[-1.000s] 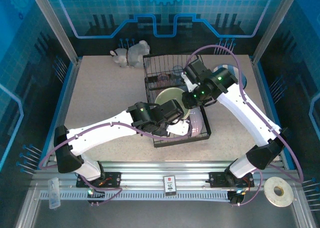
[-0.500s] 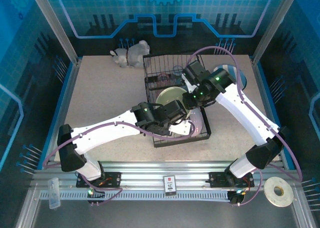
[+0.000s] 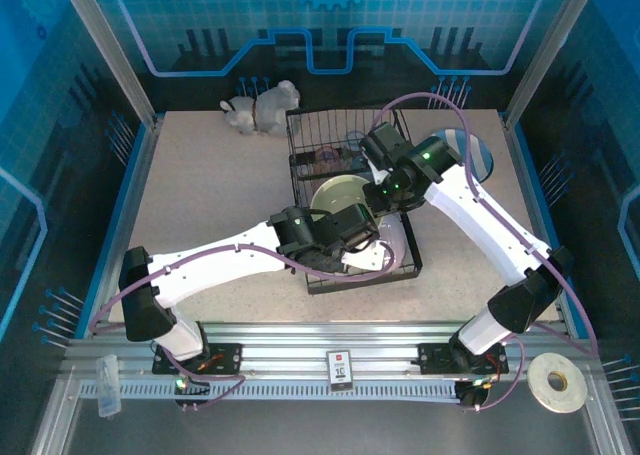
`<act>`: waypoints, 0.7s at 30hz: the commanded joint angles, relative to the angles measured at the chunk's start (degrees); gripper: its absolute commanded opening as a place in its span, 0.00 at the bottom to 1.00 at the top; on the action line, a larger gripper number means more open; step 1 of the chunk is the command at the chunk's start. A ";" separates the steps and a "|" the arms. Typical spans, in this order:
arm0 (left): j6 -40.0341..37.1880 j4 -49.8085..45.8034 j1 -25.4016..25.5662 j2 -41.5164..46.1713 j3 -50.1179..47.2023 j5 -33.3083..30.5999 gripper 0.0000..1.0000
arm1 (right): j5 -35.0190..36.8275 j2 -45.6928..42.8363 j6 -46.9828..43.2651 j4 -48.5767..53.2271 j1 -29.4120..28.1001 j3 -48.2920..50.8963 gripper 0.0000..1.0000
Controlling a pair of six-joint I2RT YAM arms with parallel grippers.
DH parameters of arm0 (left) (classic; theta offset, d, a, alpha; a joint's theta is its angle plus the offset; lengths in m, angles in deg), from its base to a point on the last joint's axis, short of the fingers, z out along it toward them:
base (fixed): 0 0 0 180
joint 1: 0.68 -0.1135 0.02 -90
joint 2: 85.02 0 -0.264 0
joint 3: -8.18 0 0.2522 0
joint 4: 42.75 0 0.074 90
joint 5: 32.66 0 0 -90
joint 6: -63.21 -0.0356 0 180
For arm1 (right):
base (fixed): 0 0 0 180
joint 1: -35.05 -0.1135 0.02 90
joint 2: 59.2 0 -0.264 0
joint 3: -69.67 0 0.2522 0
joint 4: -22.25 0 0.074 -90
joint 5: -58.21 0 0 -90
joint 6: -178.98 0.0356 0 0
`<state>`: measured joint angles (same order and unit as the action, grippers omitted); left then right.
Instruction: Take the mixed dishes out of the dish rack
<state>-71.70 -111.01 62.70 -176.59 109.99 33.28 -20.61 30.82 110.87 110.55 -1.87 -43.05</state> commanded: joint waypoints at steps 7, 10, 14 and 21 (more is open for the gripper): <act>0.73 7.03 -0.18 0.83 3.45 -5.18 0.00 | -3.79 -0.28 -2.47 0.63 0.45 -0.32 0.00; 0.78 7.46 -0.27 0.50 3.26 -5.48 0.03 | -3.82 -0.54 -2.29 0.18 0.45 -0.05 0.00; 0.97 8.32 -0.36 0.46 2.79 -5.05 0.24 | -3.79 -0.63 -2.38 -0.17 0.54 0.05 0.00; 1.57 8.79 -0.58 0.43 2.17 -5.21 0.54 | -4.15 -1.02 -2.39 -0.45 0.78 0.42 0.00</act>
<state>-70.36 -106.62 62.81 -176.74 110.34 31.65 -20.81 30.82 109.69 108.50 -1.20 -42.74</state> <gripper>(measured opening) 0.521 0.093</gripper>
